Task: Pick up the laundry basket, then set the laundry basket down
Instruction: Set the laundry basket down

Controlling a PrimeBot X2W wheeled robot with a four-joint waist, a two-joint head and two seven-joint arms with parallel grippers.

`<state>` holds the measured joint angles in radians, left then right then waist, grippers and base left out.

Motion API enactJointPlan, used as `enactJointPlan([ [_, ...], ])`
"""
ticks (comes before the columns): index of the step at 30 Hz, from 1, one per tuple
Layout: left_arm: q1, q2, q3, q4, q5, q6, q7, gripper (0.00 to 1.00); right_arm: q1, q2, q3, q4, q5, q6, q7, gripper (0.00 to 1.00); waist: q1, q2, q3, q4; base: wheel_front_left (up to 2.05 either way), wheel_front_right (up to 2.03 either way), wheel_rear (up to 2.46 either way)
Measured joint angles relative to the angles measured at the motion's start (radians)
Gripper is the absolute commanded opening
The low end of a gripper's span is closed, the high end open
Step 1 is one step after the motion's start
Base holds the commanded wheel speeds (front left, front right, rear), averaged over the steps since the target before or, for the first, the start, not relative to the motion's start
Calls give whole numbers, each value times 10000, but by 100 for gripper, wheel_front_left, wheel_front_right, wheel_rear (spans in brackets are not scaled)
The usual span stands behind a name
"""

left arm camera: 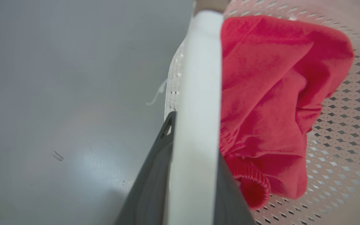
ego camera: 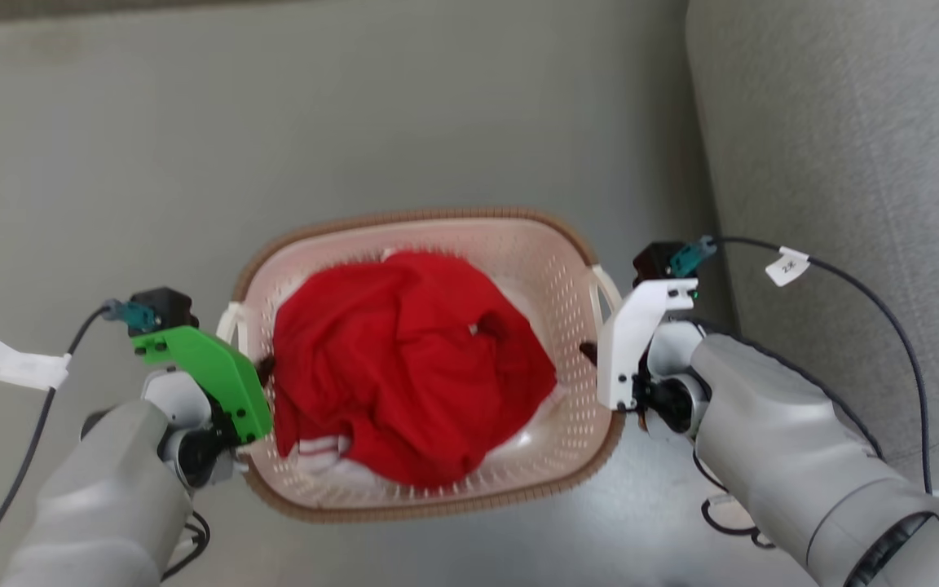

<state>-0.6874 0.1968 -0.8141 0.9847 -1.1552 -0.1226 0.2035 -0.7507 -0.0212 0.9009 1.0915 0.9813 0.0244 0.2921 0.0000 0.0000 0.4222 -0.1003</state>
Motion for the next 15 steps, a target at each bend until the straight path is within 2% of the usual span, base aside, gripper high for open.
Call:
enactJointPlan([
  [6,-425,25,-33,2,253,-4,-658,0,-373,4,-8,-35,-176,-105,-769,0,0,0,847,-14,0,0,0],
  [15,-1247,109,-98,33,744,-15,-1653,0,-988,27,-50,-113,-401,-451,-1887,0,2,0,2133,-3,0,0,0],
])
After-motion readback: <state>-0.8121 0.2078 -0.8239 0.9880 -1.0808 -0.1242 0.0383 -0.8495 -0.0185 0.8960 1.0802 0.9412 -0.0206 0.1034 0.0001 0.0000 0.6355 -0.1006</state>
